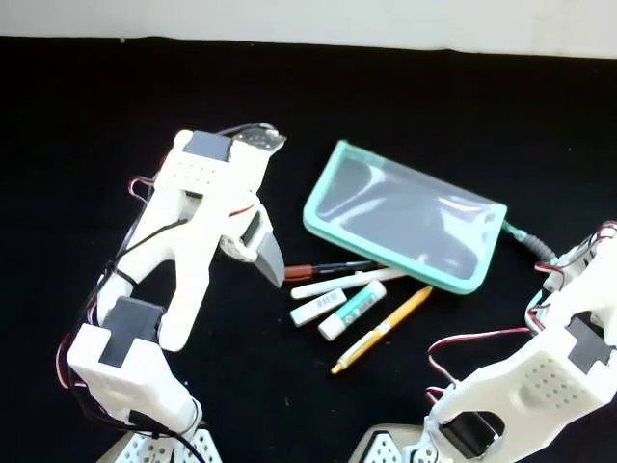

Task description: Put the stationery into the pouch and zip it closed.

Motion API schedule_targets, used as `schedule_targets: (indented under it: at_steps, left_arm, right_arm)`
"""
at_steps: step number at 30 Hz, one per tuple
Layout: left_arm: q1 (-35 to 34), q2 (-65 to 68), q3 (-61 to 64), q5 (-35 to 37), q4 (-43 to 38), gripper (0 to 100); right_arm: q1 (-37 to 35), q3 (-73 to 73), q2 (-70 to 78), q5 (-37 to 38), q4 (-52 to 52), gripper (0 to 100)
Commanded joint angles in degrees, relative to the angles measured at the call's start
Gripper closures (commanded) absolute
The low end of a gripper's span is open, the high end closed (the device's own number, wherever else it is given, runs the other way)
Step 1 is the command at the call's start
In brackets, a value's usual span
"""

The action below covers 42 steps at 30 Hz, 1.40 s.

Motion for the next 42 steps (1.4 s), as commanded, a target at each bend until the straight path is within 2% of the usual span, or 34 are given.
schedule_targets:
  at_steps: [1,9,15,17,18,26,30,39,42]
  left_arm:
    - [0.5,-0.2,-1.7,-0.4,0.7,63]
    - [0.5,-0.2,1.1,-0.4,0.7,63]
    - [0.4,-0.4,0.8,-0.4,0.7,63]
    - [0.4,-0.4,0.8,-0.4,0.7,63]
    - [0.4,-0.4,0.8,-0.4,0.7,63]
    - [0.4,-0.4,0.6,-0.4,0.7,63]
    - [0.4,-0.7,0.5,-0.4,0.7,63]
    - [0.5,-0.8,-4.1,-0.5,1.1,63]
    - [0.6,-0.8,-5.7,-0.3,1.1,63]
  right_arm:
    - [0.3,-1.7,-0.4,0.6,-0.8,72.8]
    - [0.7,-1.6,0.7,0.6,-3.6,73.9]
    - [0.3,-2.2,6.5,0.6,-3.7,87.6]
    - [0.7,-2.2,6.9,0.6,-3.6,97.1]
    - [0.8,-2.2,6.2,0.4,-3.2,99.8]
    - [-0.9,-2.2,-14.8,0.6,4.9,99.1]
    - [-5.4,-1.9,-27.1,0.6,8.8,99.2]
    - [-23.5,-2.2,-47.2,0.1,14.3,99.2]
    - [-27.9,-2.2,-51.6,-3.4,14.1,99.2]
